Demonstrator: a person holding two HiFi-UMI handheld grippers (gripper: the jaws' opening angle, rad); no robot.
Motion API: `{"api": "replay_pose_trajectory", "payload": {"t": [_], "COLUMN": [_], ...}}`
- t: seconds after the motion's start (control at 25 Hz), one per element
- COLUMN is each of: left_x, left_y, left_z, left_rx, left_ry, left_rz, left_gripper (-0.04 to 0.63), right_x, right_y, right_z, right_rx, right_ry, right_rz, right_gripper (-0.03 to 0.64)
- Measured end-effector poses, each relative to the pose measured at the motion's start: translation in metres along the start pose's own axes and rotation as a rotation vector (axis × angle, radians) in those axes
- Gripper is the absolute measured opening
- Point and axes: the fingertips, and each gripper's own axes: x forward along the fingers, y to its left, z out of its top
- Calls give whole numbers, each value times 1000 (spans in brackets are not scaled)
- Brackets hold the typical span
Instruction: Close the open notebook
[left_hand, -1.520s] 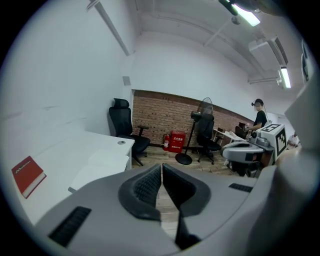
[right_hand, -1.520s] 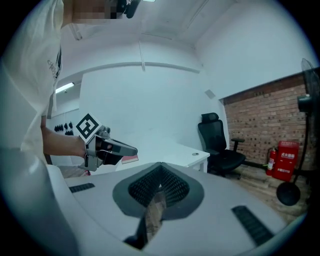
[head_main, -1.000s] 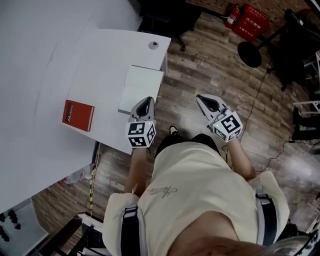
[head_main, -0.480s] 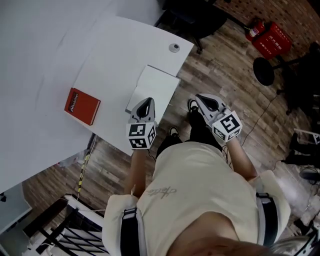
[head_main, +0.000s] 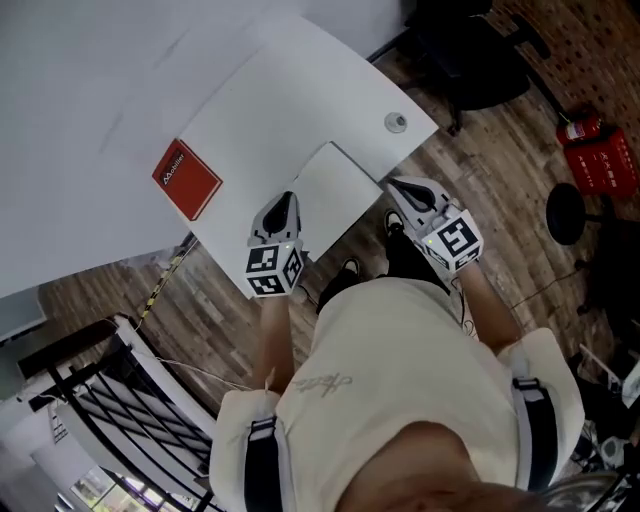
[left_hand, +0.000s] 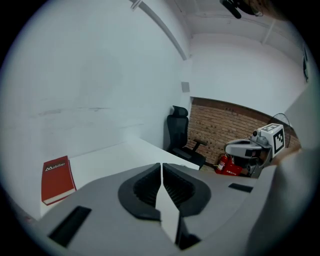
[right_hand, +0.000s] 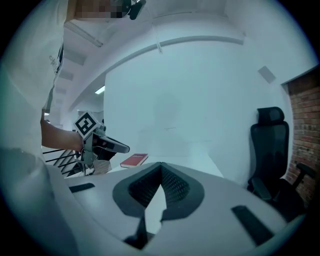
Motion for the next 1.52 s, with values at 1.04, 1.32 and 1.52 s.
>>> {"api": "replay_pose_trajectory", "payload": {"t": [1.04, 1.32, 1.52], "left_x": [-132, -165, -173], "left_y": [46, 57, 61], "left_z": [-53, -71, -80], "left_rx": [-253, -248, -236], "left_ry": [-74, -116, -132], "left_rz": [552, 570, 568], "left_gripper": [26, 28, 28], "right_x": [101, 98, 101], "right_y": [88, 121, 127], "right_z": [33, 32, 37], "right_rx": [-178, -190, -155], "right_ry": [0, 23, 22], "right_rz": [578, 587, 576], "right_gripper": [8, 8, 8]}}
